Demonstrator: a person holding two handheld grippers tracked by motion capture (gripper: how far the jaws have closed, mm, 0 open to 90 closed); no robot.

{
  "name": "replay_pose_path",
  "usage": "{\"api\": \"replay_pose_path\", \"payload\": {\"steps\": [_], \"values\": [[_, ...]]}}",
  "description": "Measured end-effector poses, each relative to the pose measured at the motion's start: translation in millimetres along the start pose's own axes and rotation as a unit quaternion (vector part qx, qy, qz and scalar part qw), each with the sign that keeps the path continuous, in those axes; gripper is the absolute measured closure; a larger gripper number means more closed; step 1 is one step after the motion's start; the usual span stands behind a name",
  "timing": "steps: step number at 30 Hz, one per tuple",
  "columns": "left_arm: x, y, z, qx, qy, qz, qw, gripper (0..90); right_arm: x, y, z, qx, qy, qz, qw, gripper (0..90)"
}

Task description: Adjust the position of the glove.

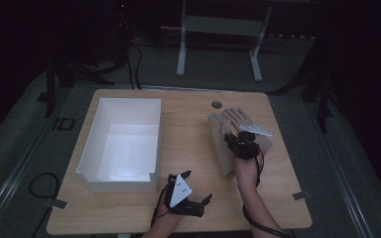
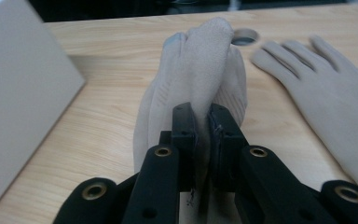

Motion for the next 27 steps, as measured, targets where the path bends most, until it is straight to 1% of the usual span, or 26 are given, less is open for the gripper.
{"api": "replay_pose_path", "payload": {"steps": [2, 5, 7, 8, 11, 14, 16, 17, 18, 20, 21, 25, 26, 27], "values": [[-0.2, -0.1, 0.0, 0.0, 0.001, 0.0, 1.0, 0.1, -4.5, -2.0, 7.2, -0.002, 0.016, 0.011, 0.9998, 82.1], [-0.3, -0.1, 0.0, 0.0, 0.002, 0.0, 1.0, 0.1, -10.5, -0.8, 18.1, 0.004, 0.036, 0.021, 0.9991, 82.0], [-0.4, 0.0, 0.0, 0.0, 0.003, -0.001, 1.0, 0.1, -12.3, 2.3, 25.7, 0.009, 0.044, 0.027, 0.9986, 81.8], [-0.5, 0.0, 0.0, 0.0, 0.003, -0.001, 1.0, 0.1, -12.4, 4.7, 30.2, 0.011, 0.052, 0.027, 0.9982, 81.8], [-0.8, -0.1, 0.0, 0.0, 0.005, -0.001, 1.0, 0.1, -12.4, 16.0, 44.9, 0.03, 0.057, 0.031, 0.9975, 81.6], [-1.0, -0.1, 0.0, 0.0, 0.005, 0.0, 1.0, 0.1, -14.3, 27.0, 57.9, 0.049, 0.072, 0.032, 0.9957, 80.7], [-1.0, 0.0, 0.0, -0.001, 0.006, 0.0, 1.0, 0.1, -16.6, 32.8, 64.0, 0.055, 0.081, 0.031, 0.9947, 78.9], [-1.1, 0.0, 0.0, -0.001, 0.006, 0.0, 1.0, 0.1, -16.7, 34.9, 66.2, 0.057, 0.083, 0.03, 0.9945, 77.4], [-1.1, -0.1, 0.0, -0.001, 0.005, 0.001, 1.0, 0.1, -16.0, 36.6, 67.6, 0.059, 0.08, 0.03, 0.9946, 75.5], [-1.2, 0.0, 0.0, -0.001, 0.006, 0.001, 1.0, 0.1, -13.9, 39.5, 69.3, 0.063, 0.068, 0.033, 0.9951, 72.3], [-1.3, 0.0, -0.1, -0.001, 0.006, 0.002, 1.0, 0.1, -12.3, 40.3, 69.5, 0.065, 0.064, 0.031, 0.9953, 69.7], [-1.3, 0.0, -0.1, -0.002, 0.006, 0.002, 1.0, 0.1, -11.0, 37.3, 67.0, 0.064, 0.067, 0.015, 0.9956, 61.8], [-1.3, 0.0, -0.1, -0.001, 0.006, 0.002, 1.0, 0.1, -11.6, 35.5, 65.7, 0.063, 0.067, 0.013, 0.9957, 61.4], [-1.2, 0.0, -0.1, -0.001, 0.005, 0.002, 1.0, 0.1, -11.8, 33.3, 64.1, 0.062, 0.06, 0.016, 0.9962, 61.3]]}}
Point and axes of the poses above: each handheld gripper's, and its own axes: y roughly forward along the jaws, z roughly out of its underside, x roughly to its left, the point moved 4 cm from there along y, roughly forward along the jaws, and after that the axes turned 7 degrees about -z, right-handed, at the moved point
